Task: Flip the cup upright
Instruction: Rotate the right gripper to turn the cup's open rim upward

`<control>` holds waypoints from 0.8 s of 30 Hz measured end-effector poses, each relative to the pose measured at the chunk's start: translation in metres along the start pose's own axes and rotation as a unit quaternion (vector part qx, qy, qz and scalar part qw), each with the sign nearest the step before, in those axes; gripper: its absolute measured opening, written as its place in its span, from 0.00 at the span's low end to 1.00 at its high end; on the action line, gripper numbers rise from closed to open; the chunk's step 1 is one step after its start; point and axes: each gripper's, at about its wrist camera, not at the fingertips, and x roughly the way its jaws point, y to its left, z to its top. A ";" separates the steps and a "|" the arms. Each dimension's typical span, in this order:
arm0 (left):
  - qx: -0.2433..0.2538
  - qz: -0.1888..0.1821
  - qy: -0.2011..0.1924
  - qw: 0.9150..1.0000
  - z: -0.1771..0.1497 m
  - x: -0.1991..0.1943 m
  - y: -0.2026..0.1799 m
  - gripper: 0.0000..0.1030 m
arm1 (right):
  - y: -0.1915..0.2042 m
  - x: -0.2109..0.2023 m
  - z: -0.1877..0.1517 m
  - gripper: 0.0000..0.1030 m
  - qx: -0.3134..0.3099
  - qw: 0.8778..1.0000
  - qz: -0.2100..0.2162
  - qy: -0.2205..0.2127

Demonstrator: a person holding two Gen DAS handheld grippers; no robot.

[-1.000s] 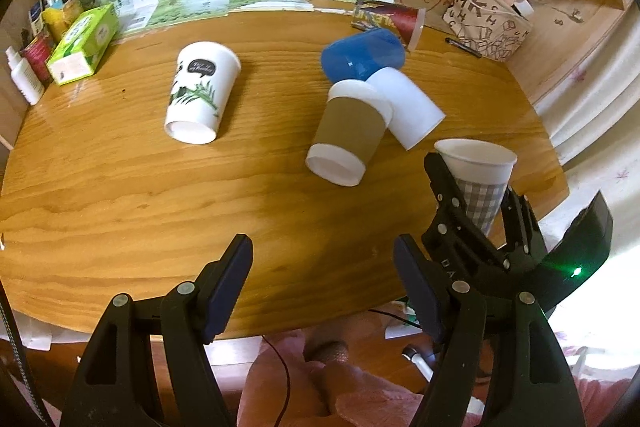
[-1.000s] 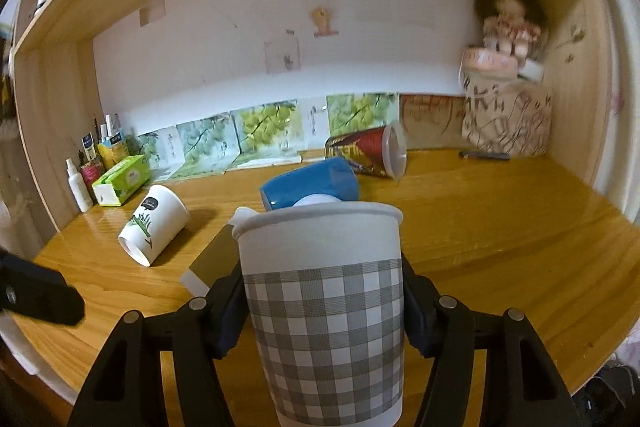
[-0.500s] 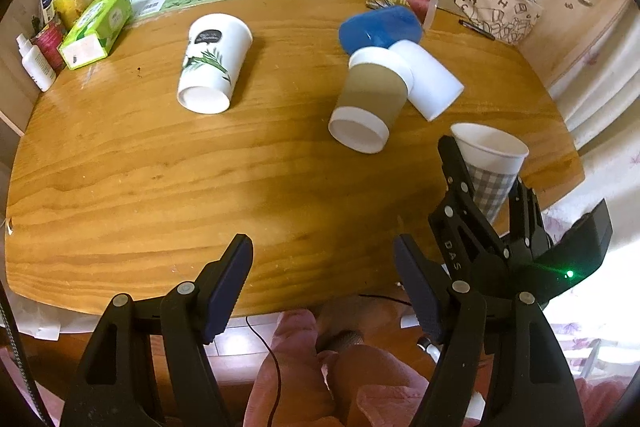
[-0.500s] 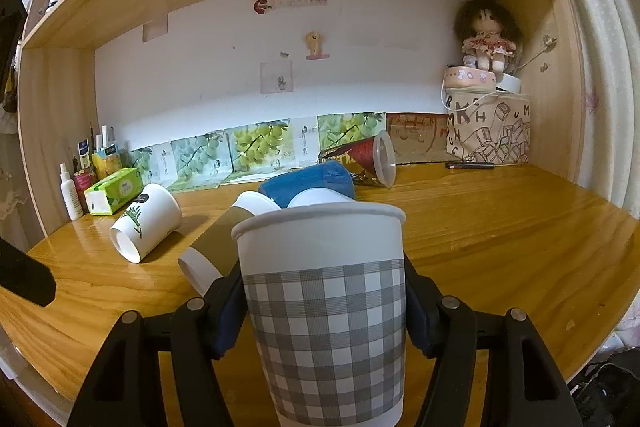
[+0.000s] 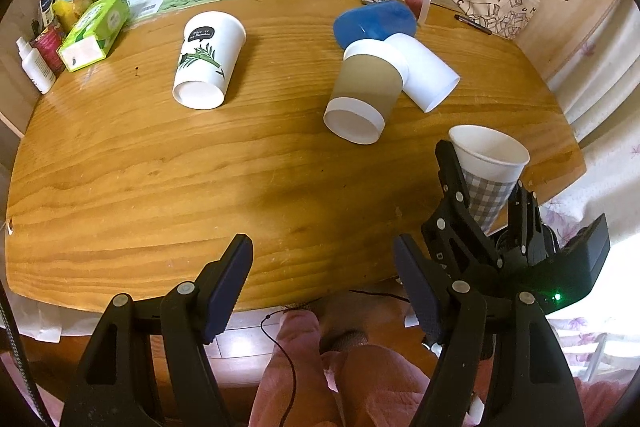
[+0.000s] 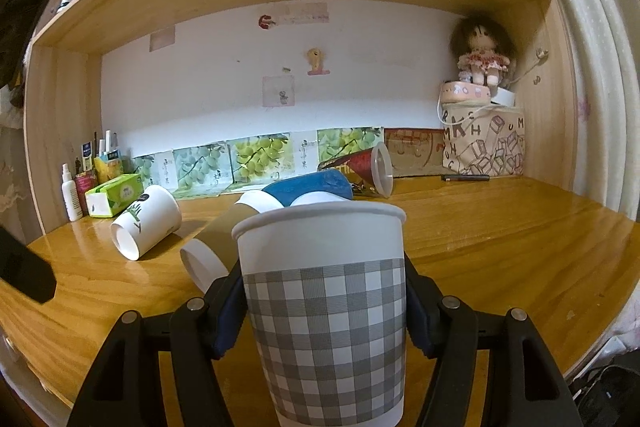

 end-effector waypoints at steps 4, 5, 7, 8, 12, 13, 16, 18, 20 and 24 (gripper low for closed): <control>-0.001 -0.002 0.000 1.000 -0.001 -0.001 0.000 0.74 | 0.000 -0.006 -0.002 0.65 -0.002 1.000 0.003 -0.002; -0.001 -0.003 0.000 1.000 -0.001 -0.002 -0.001 0.74 | -0.001 -0.008 -0.002 0.65 -0.002 1.000 0.004 0.000; -0.001 -0.004 -0.003 1.000 -0.001 -0.004 -0.002 0.74 | -0.002 -0.009 -0.001 0.65 -0.001 1.000 0.006 0.006; -0.002 -0.006 -0.005 1.000 0.000 -0.004 -0.002 0.74 | -0.002 -0.009 -0.001 0.65 0.001 1.000 0.008 0.010; -0.002 -0.010 -0.010 1.000 0.002 -0.007 -0.005 0.74 | -0.005 -0.010 0.004 0.65 0.012 1.000 0.015 0.020; -0.002 -0.010 -0.011 1.000 0.002 -0.008 -0.005 0.74 | -0.006 -0.009 0.006 0.65 0.013 1.000 0.018 0.022; -0.006 -0.010 -0.013 1.000 0.004 -0.008 -0.005 0.74 | -0.004 -0.006 0.009 0.66 0.009 0.999 0.021 0.027; -0.009 -0.010 -0.014 1.000 0.004 -0.009 -0.004 0.74 | -0.004 -0.004 0.011 0.67 0.009 0.999 0.023 0.031; -0.012 -0.008 -0.014 1.000 0.004 -0.009 -0.003 0.74 | -0.004 -0.003 0.013 0.68 0.013 0.999 0.027 0.031; -0.017 -0.007 -0.016 1.000 0.005 -0.011 -0.001 0.74 | -0.004 0.000 0.016 0.68 0.018 0.999 0.034 0.035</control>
